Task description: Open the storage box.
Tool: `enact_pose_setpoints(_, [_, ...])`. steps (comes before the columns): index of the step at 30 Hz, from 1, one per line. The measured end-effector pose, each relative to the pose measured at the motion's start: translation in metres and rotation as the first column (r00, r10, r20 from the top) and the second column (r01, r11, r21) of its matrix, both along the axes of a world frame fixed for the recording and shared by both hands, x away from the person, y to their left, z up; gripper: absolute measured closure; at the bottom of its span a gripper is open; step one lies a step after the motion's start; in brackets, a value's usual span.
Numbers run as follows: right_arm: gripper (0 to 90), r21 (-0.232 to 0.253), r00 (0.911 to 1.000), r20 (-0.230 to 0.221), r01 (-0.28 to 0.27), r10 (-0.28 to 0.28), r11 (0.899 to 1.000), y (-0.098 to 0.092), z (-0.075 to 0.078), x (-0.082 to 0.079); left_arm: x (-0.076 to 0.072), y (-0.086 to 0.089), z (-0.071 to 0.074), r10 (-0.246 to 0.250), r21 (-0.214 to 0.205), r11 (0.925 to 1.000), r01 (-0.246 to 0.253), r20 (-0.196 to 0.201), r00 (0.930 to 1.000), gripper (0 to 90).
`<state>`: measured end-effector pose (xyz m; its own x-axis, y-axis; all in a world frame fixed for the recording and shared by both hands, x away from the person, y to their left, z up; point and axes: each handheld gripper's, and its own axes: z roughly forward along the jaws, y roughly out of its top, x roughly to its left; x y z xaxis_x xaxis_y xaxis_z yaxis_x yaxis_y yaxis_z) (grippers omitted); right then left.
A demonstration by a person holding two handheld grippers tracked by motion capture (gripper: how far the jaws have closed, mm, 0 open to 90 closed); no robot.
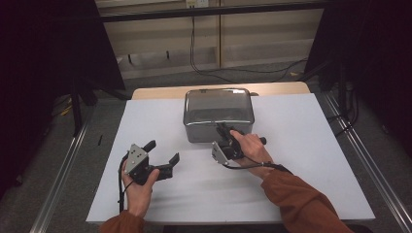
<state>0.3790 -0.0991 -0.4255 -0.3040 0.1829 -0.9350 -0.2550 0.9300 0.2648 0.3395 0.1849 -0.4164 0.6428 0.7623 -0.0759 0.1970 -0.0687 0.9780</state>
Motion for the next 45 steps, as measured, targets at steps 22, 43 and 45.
enact_pose_setpoints(22, [76.8,0.037,0.9999,0.004,-0.012,0.011,0.999,-0.003,0.005,0.001,0.032,-0.014,0.002,-0.042,0.070,0.9968,0.039,0.032,0.9986,1.6])
enact_pose_setpoints(43, [78.3,0.073,0.9994,0.031,-0.018,0.015,0.997,-0.006,0.026,0.006,0.070,-0.025,0.002,-0.045,0.094,0.9947,0.041,0.045,0.9980,2.7])
enact_pose_setpoints(45, [78.2,0.083,0.9994,0.031,-0.018,0.015,0.996,-0.006,0.027,0.006,0.074,-0.027,0.002,-0.045,0.084,0.9956,0.041,0.048,0.9979,3.0])
